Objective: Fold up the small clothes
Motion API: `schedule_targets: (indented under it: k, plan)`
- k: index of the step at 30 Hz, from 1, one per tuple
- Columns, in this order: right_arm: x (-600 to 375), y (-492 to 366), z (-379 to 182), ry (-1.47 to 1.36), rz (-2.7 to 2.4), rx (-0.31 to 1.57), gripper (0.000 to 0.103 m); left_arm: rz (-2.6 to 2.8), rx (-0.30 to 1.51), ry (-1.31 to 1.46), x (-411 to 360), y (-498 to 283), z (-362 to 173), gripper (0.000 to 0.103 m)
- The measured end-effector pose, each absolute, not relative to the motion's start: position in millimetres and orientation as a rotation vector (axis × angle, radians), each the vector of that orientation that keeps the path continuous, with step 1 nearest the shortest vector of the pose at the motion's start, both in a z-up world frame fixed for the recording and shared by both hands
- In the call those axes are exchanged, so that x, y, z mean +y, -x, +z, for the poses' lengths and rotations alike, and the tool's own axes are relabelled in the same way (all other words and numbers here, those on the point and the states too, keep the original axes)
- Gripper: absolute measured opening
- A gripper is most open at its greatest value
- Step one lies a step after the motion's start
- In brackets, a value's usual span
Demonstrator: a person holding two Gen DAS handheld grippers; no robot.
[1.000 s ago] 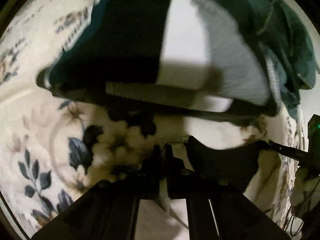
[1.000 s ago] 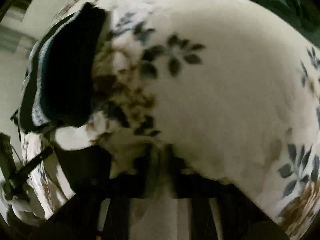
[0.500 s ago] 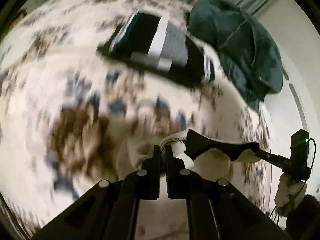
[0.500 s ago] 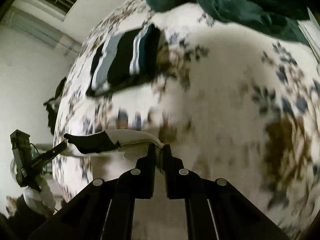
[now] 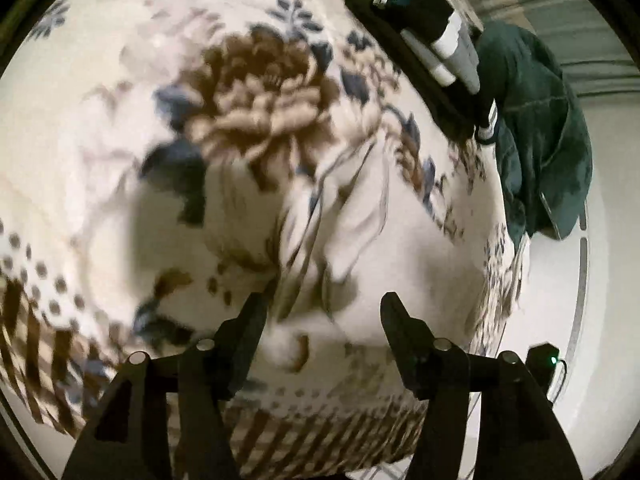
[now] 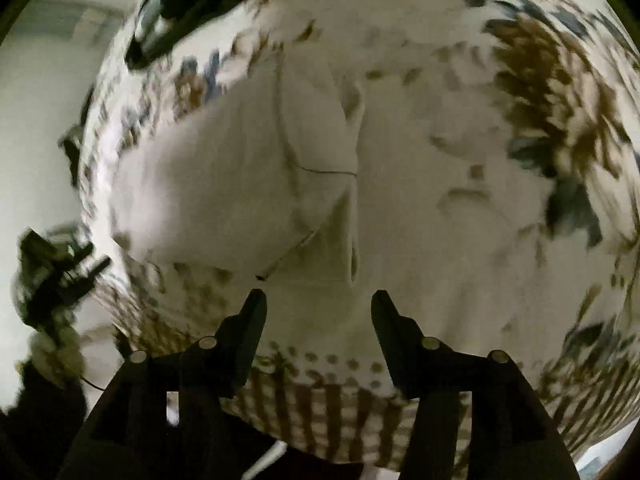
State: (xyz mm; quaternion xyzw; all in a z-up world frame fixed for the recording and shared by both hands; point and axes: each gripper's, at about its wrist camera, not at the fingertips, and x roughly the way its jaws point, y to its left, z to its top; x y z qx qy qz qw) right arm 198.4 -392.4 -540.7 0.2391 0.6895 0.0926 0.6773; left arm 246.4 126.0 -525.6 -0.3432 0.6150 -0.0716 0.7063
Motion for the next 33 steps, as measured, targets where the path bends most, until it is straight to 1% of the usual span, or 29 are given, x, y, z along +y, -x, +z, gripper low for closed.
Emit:
schedule_targets:
  k: [4,6,9,12,13,14,16,17,18,19,20,21,22,23,25,27,31,32,33]
  plan:
    - [-412.6,-215.5,-533.2,-0.677,0.125,1.46,0.057,-0.143,1.347,0.676,108.5,-287.8,-528.9,0.057]
    - [-415.1,-232.5,-533.5,-0.703,0.103,1.42,0.057,-0.156,1.329,0.643,101.3,-305.1,-534.4,0.057]
    - [-404.5,-266.9,-540.9,-0.669,0.102,1.386,0.057,-0.149,1.329,0.547,84.1,-335.1,-546.5,0.057]
    - [-390.2,-290.1,-562.3,-0.607,0.062,1.426,0.057,-0.086,1.397,0.447,81.5,-353.2,-578.7,0.057]
    - [-389.2,-297.2,-572.1,-0.56,0.012,1.452,0.056,-0.075,1.422,0.467,87.3,-353.9,-589.0,0.059]
    - [-392.8,-299.8,-583.9,-0.518,-0.062,1.488,0.056,-0.081,1.429,0.497,92.2,-352.8,-592.8,0.059]
    - [-402.4,-300.5,-595.8,-0.583,-0.073,1.512,0.056,-0.11,1.421,0.572,102.8,-349.3,-590.0,0.059]
    - [-406.2,-300.1,-595.9,-0.616,-0.06,1.513,0.057,-0.137,1.409,0.605,106.8,-346.2,-584.5,0.057]
    - [-411.0,-298.2,-593.0,-0.665,-0.034,1.507,0.057,-0.166,1.399,0.645,110.3,-342.7,-579.9,0.057]
    - [-416.4,-294.8,-588.4,-0.721,-0.003,1.488,0.057,-0.211,1.39,0.709,115.3,-336.0,-576.9,0.06]
    - [-420.9,-290.7,-585.2,-0.765,0.021,1.476,0.057,-0.231,1.391,0.739,116.7,-331.0,-575.5,0.068]
    - [-424.5,-286.5,-584.1,-0.795,0.036,1.474,0.057,-0.252,1.399,0.774,118.6,-323.8,-579.5,0.071]
    - [-428.6,-281.5,-586.4,-0.839,0.059,1.478,0.06,-0.267,1.41,0.795,118.5,-318.9,-584.5,0.071]
    - [-432.2,-276.7,-592.6,-0.876,0.077,1.492,0.064,-0.276,1.433,0.811,117.0,-314.1,-592.8,0.071]
    - [-433.1,-269.4,-609.0,-0.944,0.111,1.533,0.065,-0.304,1.487,0.869,111.7,-304.5,-613.6,0.071]
    - [-428.6,-262.9,-630.3,-1.021,0.159,1.586,0.065,-0.321,1.503,0.908,106.6,-300.0,-622.6,0.071]
    - [-414.7,-260.6,-653.9,-1.1,0.243,1.611,0.065,-0.323,1.506,0.909,96.0,-304.1,-624.0,0.072]
    - [-411.5,-262.5,-655.4,-1.106,0.253,1.609,0.065,-0.322,1.5,0.896,93.2,-306.0,-621.1,0.069]
    - [-405.8,-265.6,-656.9,-1.115,0.271,1.607,0.065,-0.323,1.49,0.87,90.3,-305.8,-615.9,0.064]
